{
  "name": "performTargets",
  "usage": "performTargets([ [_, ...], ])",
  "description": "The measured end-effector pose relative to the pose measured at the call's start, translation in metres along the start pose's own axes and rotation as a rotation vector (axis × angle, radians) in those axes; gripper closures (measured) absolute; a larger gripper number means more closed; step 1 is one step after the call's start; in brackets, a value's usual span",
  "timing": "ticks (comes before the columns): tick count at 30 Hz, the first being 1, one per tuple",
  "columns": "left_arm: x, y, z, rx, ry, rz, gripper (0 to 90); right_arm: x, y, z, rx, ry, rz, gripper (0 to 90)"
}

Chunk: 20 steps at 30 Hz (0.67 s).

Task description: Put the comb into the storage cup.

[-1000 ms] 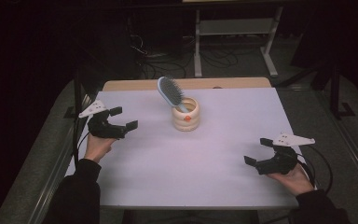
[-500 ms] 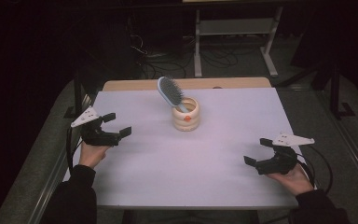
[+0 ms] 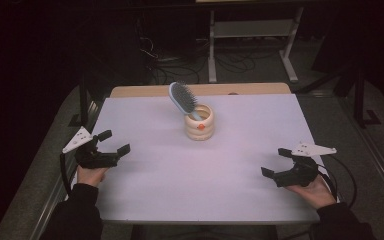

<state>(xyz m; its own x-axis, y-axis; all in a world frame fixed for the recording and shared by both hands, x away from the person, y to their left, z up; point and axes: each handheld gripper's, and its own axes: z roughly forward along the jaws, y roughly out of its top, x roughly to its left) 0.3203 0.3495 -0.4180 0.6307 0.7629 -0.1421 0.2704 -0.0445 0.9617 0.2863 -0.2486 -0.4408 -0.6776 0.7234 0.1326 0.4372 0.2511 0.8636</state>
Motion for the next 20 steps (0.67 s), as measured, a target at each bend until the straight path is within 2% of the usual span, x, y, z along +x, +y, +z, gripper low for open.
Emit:
performTargets([
  [2, 0.001, -0.002, -0.003, -0.003, 0.005, -0.006, 0.0, 0.0, 0.0, 0.0, -0.002, 0.0, 0.001, 0.0],
  [6, 0.0, -0.011, -0.016, -0.023, 0.042, 0.011, 0.0, 0.0, 0.0, -0.001, -0.007, 0.002, 0.002, 0.0],
  [9, 0.0, -0.016, -0.022, -0.025, 0.056, 0.033, 0.0, 0.0, 0.0, -0.001, -0.006, 0.003, 0.008, 0.0],
  [12, 0.002, -0.019, -0.023, -0.013, 0.065, 0.034, 0.0, -0.001, -0.001, 0.0, -0.006, 0.005, 0.01, 0.0],
  [20, 0.001, -0.021, -0.019, 0.014, 0.033, 0.024, 0.0, -0.002, -0.001, 0.0, -0.008, 0.004, 0.022, 0.0],
])
